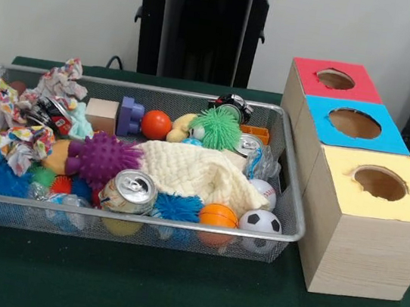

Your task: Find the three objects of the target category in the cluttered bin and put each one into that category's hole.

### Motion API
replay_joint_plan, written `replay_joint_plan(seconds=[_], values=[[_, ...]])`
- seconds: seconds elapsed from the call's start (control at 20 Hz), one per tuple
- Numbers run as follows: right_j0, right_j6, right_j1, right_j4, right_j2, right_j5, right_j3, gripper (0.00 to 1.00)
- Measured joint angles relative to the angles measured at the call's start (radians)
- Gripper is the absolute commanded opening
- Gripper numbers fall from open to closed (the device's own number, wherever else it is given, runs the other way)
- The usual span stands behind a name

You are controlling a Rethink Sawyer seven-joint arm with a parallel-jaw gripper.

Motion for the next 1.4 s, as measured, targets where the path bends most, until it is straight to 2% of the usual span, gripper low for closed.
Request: replay_joint_plan(seconds=[0.3,0.45,0.6,1.05,1.4], values=[[-0.025,0.0,-0.018,-0.002,0.016,-0.054,0.052,0.0],[-0.04,0.0,-0.05,-0.016,0.016,-0.12,0.132,0.0],[-0.05,0.0,-0.068,-0.031,0.016,-0.159,0.177,0.0],[-0.082,0.0,-0.104,-0.054,0.014,-0.178,0.27,0.0],[-0.103,0.0,-0.12,-0.056,0.013,-0.197,0.31,0.0]])
